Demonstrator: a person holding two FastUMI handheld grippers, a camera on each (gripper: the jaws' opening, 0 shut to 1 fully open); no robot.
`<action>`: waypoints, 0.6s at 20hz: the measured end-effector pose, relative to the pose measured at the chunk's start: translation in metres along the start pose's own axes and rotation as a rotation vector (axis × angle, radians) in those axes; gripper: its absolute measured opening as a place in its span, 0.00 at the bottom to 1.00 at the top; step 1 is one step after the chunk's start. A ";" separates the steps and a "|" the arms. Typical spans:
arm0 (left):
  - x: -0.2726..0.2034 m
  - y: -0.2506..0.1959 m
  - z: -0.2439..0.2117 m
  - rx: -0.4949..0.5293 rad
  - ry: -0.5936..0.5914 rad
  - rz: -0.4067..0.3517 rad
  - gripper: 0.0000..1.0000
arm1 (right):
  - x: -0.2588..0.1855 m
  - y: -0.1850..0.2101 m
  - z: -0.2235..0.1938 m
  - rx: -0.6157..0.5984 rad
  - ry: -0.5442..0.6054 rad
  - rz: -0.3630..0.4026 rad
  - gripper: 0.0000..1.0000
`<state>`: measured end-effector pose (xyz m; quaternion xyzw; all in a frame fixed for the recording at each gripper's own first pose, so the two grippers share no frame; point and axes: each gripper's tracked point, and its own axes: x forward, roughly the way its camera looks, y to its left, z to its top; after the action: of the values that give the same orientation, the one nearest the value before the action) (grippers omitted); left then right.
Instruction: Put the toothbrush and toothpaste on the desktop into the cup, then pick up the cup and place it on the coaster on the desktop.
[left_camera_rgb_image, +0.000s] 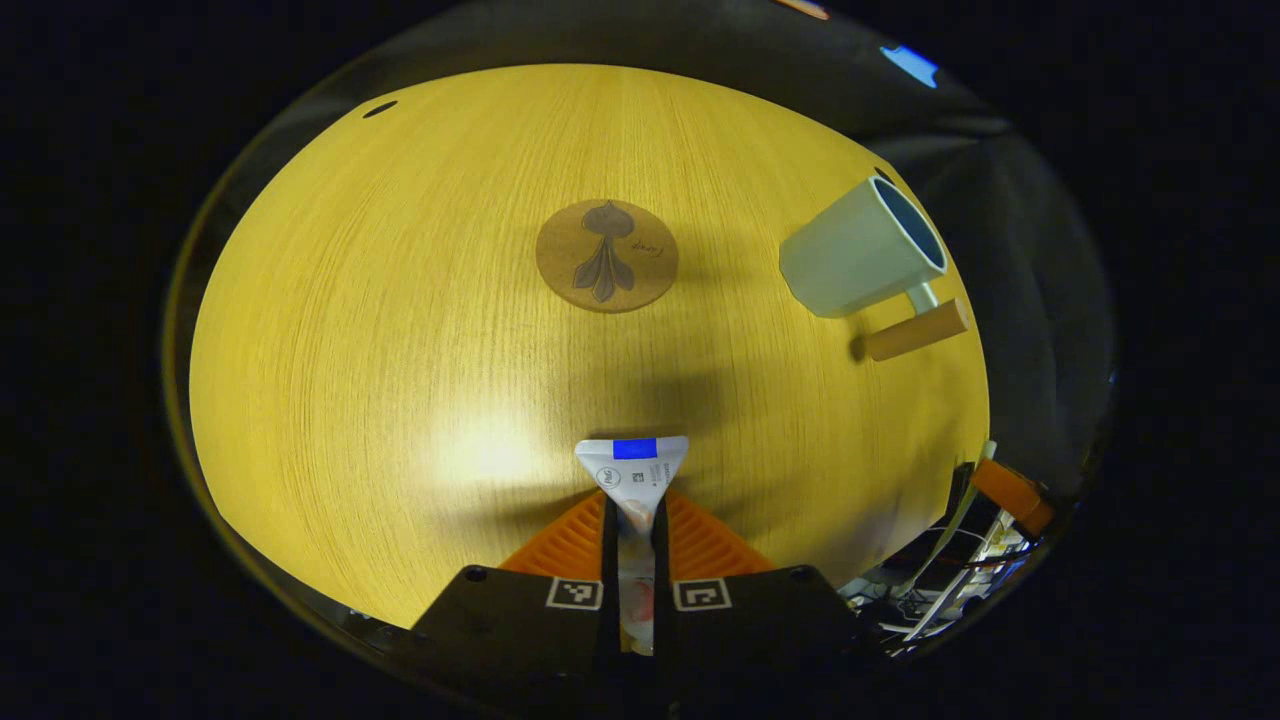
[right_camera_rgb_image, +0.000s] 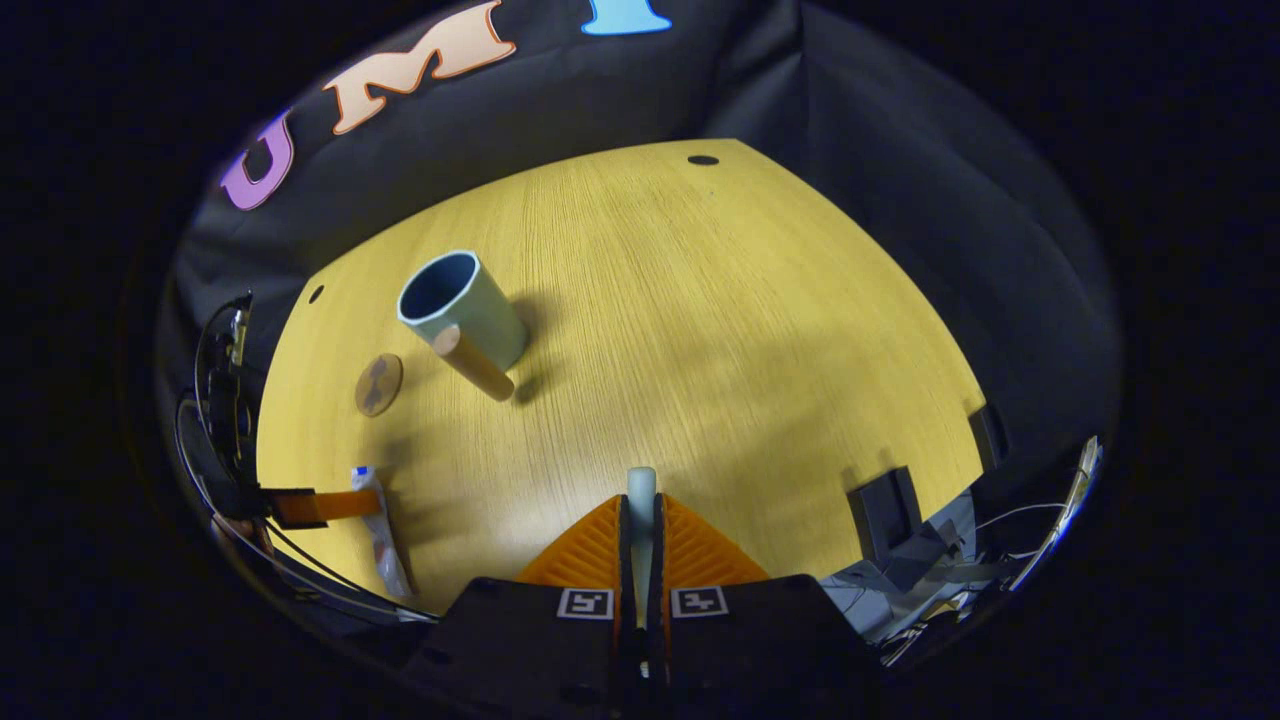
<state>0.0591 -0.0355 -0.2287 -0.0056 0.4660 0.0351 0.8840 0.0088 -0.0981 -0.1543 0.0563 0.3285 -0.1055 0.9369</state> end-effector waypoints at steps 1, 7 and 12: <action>0.001 -0.002 0.002 -0.002 -0.010 -0.011 0.06 | -0.002 0.002 0.012 0.004 -0.035 0.012 0.06; -0.015 -0.015 0.022 -0.059 -0.160 -0.150 0.01 | -0.021 0.021 0.098 0.060 -0.279 0.102 0.06; -0.037 -0.006 0.039 -0.007 -0.239 -0.170 0.01 | -0.057 0.051 0.189 0.174 -0.507 0.270 0.06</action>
<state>0.0709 -0.0417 -0.1766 -0.0440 0.3551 -0.0380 0.9330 0.0916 -0.0722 0.0307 0.1514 0.0634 -0.0183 0.9863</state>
